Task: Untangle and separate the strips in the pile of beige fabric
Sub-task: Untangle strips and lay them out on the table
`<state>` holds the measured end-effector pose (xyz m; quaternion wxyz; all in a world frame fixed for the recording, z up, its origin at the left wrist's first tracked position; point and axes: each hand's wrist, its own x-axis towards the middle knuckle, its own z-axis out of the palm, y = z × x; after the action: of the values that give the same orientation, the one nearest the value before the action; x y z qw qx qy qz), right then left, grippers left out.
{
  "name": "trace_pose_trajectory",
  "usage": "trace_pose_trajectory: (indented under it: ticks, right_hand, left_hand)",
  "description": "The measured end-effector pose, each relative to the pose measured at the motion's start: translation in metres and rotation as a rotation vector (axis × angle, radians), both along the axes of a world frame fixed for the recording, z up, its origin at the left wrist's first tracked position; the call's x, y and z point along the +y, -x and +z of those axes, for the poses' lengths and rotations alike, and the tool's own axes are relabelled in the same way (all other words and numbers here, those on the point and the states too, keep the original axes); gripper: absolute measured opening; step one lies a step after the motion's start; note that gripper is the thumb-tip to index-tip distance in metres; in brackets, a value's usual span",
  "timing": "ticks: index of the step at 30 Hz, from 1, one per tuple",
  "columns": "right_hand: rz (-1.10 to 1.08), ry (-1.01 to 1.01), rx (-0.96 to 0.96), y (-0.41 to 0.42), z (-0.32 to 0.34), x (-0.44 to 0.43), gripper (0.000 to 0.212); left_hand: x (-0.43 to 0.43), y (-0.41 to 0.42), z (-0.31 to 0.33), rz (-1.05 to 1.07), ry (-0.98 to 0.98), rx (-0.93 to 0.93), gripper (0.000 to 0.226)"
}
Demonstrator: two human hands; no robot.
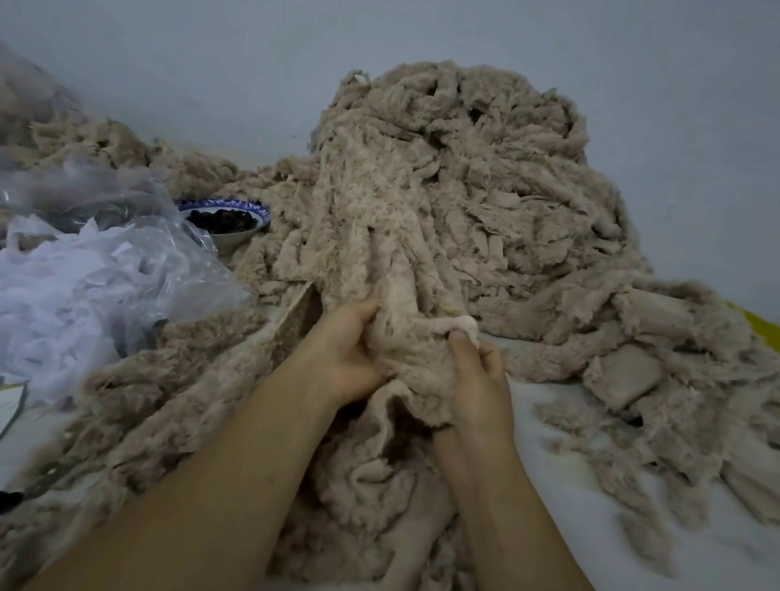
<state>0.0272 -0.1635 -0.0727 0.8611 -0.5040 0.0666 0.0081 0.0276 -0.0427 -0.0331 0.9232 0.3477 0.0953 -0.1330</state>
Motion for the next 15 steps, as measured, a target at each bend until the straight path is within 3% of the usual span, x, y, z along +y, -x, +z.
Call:
trace_pose_trajectory:
  ticks: [3, 6, 8, 11, 15]
  right_hand:
    - [0.078, -0.155, 0.009, 0.001, 0.002, -0.001, 0.005]
    - [0.140, -0.173, 0.007, 0.004, 0.004, 0.002, 0.015]
    - [0.143, -0.044, 0.019, 0.006, 0.004, 0.007, 0.020]
    - [0.136, 0.056, 0.014, 0.012, 0.007, 0.010, 0.022]
    - [0.081, 0.122, -0.023, 0.012, 0.007, 0.006, 0.027]
  left_hand:
    - [0.002, 0.005, 0.003, -0.120, -0.173, -0.078, 0.054]
    - [0.001, 0.003, 0.008, -0.079, -0.277, 0.005, 0.039]
    - [0.006, -0.005, 0.010, 0.068, -0.152, 0.084, 0.029]
    - [0.020, -0.021, 0.010, 0.212, 0.038, 0.120, 0.057]
    - [0.035, -0.030, 0.012, 0.305, 0.254, 0.082, 0.029]
